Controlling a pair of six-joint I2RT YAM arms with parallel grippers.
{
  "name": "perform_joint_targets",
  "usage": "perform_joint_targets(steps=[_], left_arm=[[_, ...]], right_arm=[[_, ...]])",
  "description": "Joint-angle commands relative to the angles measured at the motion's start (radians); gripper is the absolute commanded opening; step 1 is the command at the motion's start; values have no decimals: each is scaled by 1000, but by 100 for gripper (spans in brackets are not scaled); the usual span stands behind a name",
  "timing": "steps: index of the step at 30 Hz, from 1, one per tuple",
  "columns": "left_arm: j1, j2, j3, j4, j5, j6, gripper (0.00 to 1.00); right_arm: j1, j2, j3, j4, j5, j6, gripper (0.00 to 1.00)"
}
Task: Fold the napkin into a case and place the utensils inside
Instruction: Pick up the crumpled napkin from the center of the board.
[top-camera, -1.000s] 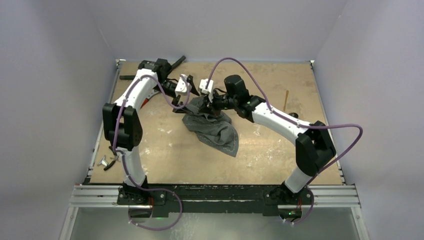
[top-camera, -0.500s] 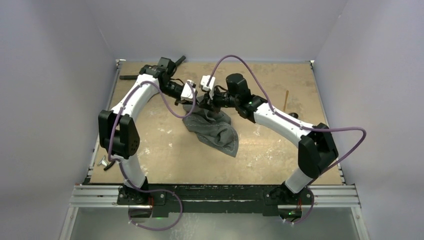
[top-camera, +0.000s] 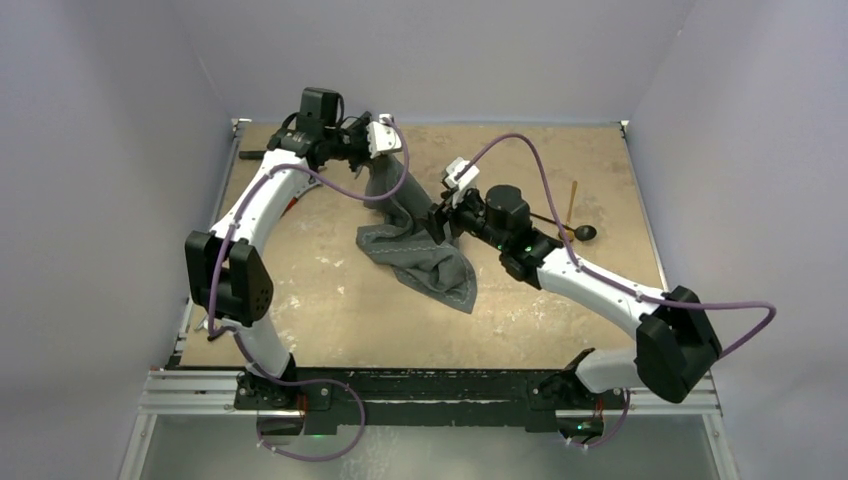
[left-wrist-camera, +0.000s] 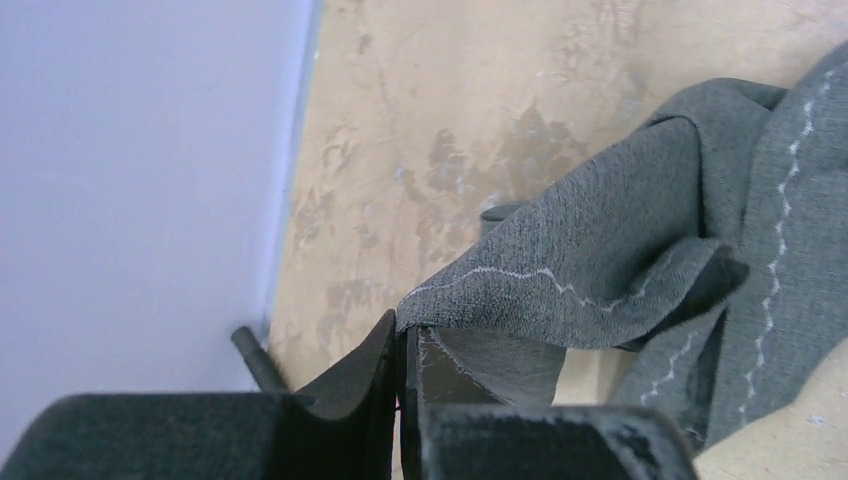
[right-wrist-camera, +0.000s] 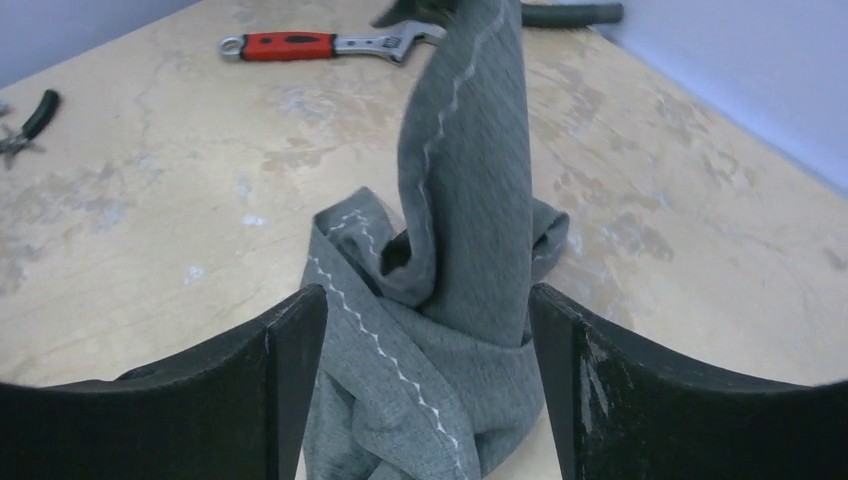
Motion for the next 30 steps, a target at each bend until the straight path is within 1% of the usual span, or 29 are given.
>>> perform_joint_targets(steps=[1,4,6,11,13,14,15,19,22,24,27,30], left_arm=[[12,-58,-13,101,-68,-115,0],[12,-66,1,104,-89,-144,0],[12,-65,18,92,-105,-158,0],[13,-71,19,94,-165,-169,0],[16,-72,16,102,-178,-180,0],[18,-71,14,108,-182,-190,0],[22,-69,14,114,-186,-200,0],[43,-63,19,120,-191,-239,0],[60,-65,14,114,-194,-245,0],[73,-67,12,113,-201,-246,0],[95,-68,14,119,-214,-249,0],[122,-64,20,136,-229,-279,0]], right_arm=[[48,11,-55,152,172,105,77],[78,67,-61,221,143,78,79],[80,124,-44,238,101,51,79],[87,236,16,176,14,-83,82],[91,265,31,141,-3,-108,87],[95,280,36,133,-8,-121,91],[97,297,45,121,-14,-131,93],[97,404,116,89,-10,-148,94],[97,518,214,-17,7,-157,93],[98,553,240,-43,0,-153,90],[98,557,227,-50,-23,-143,84],[98,536,176,-28,-63,-130,80]])
